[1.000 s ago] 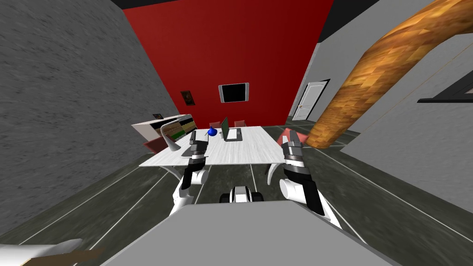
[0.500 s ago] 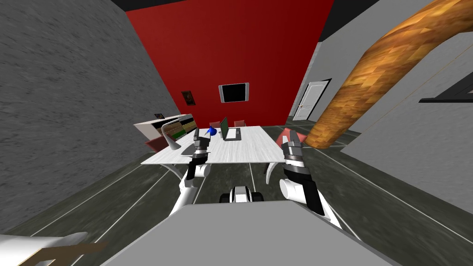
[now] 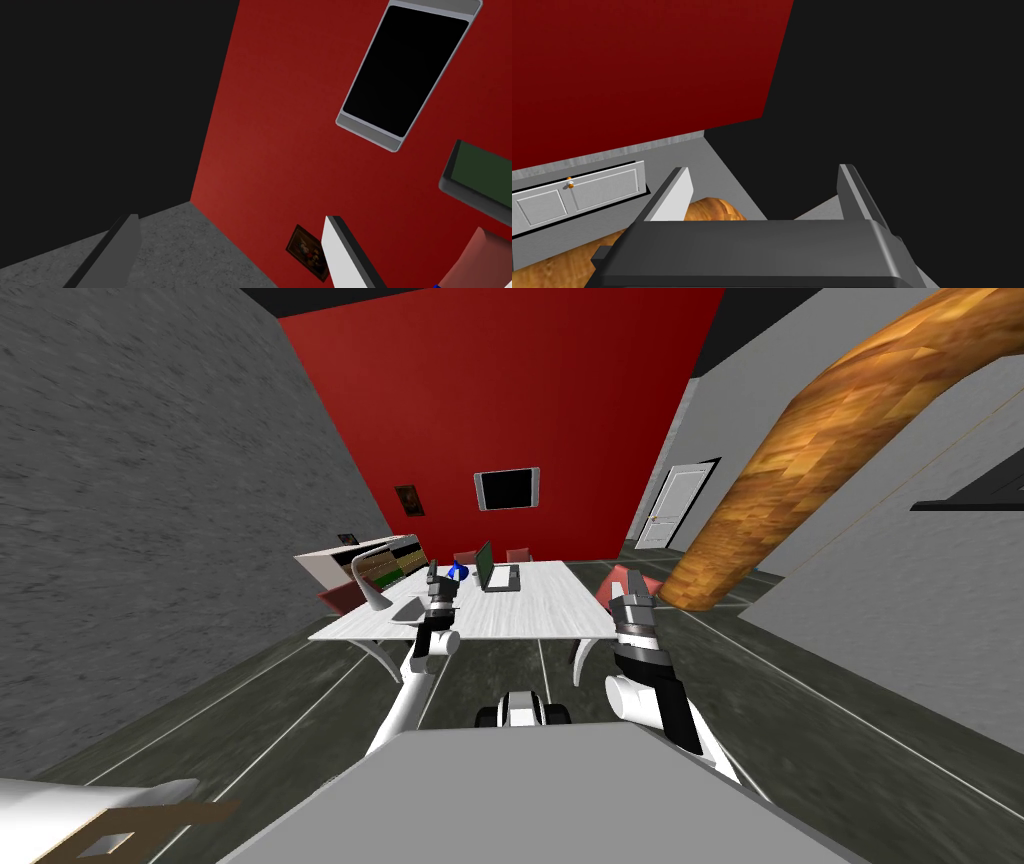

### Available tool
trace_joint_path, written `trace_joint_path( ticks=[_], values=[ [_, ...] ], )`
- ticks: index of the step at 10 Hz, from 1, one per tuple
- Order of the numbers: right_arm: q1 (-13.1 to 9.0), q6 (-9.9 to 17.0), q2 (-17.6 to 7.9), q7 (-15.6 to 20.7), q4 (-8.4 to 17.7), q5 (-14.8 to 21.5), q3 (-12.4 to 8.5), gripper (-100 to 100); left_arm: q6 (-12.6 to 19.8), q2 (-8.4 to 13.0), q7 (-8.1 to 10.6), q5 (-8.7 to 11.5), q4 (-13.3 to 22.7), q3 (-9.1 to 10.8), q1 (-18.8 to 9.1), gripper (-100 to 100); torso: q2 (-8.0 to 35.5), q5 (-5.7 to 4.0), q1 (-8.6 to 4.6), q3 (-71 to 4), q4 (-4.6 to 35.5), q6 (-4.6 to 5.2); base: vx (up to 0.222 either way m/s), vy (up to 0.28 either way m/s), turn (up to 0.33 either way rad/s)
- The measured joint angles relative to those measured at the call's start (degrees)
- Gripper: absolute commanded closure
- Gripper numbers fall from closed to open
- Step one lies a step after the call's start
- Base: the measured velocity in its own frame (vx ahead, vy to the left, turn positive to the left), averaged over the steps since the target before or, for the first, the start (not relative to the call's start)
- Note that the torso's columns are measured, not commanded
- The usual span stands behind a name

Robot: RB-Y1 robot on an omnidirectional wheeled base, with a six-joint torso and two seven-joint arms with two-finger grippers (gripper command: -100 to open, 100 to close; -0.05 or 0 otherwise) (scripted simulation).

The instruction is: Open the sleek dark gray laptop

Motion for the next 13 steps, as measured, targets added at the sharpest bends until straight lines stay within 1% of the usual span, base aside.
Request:
trace_joint_path(
  ticks=[1,3,4,5,6,7,10,11,12,13],
  values=[
    [0.00,0.00,0.00,0.00,0.00,0.00,0.00,0,0.49,-0.25,-0.23,0.35,0.87,0.04,-1.20,-100,0.00,0.01,0.03,0.00,0.00,-0.01,-0.013,-0.028,0.016],
    [0.00,0.00,0.00,0.00,0.00,0.00,0.00,0,1.49,-0.45,-0.53,2.26,4.49,0.43,-4.56,-100,0.01,-0.01,-0.03,0.01,0.00,0.00,-0.012,-0.025,0.012],
    [0.00,0.00,0.00,0.00,0.00,0.00,0.00,0,2.19,-0.44,-0.62,2.89,5.51,0.68,-5.80,-100,0.01,-0.01,-0.02,0.01,0.01,0.00,-0.002,-0.017,0.006],
    [0.00,0.00,0.00,0.00,0.00,0.00,0.00,0,2.85,-0.54,-0.76,3.81,7.16,0.95,-7.48,-100,-0.01,-0.01,-0.02,0.00,0.00,0.00,0.002,-0.012,0.003],
    [0.00,0.00,0.00,0.00,0.00,0.00,0.00,0,3.06,-0.65,-0.88,4.26,8.82,1.00,-8.66,-100,-0.01,0.00,-0.01,-0.01,-0.01,0.00,0.008,-0.007,0.005],
    [0.00,0.00,0.00,0.00,0.00,0.00,0.00,0,3.97,-1.10,-1.30,5.13,10.17,1.31,-10.43,-100,-0.02,-0.01,-0.02,-0.01,0.00,0.00,0.009,-0.004,-0.002],
    [0.00,0.00,-0.01,0.00,0.00,0.00,0.00,0,5.18,-1.10,-1.60,7.15,14.62,1.77,-13.68,-100,0.02,0.00,-0.02,0.01,0.00,-0.01,0.013,0.004,-0.001],
    [0.00,0.00,-0.01,0.00,0.00,0.00,-0.01,0,5.75,-1.47,-1.96,8.05,16.41,2.02,-15.33,-100,0.00,-0.01,-0.03,0.00,0.01,0.01,0.017,0.009,-0.006],
    [0.01,0.00,-0.01,0.00,0.00,0.00,-0.01,0,6.43,-1.85,-2.38,8.52,17.14,2.14,-15.72,-100,0.02,-0.01,-0.03,0.01,0.00,-0.01,0.018,0.016,-0.005],
    [0.01,0.00,-0.01,0.00,0.00,0.00,-0.01,0,6.93,-1.78,-2.52,9.52,18.43,2.28,-16.78,-100,0.01,-0.01,-0.01,0.01,0.01,0.00,0.021,0.016,-0.005]
  ],
)
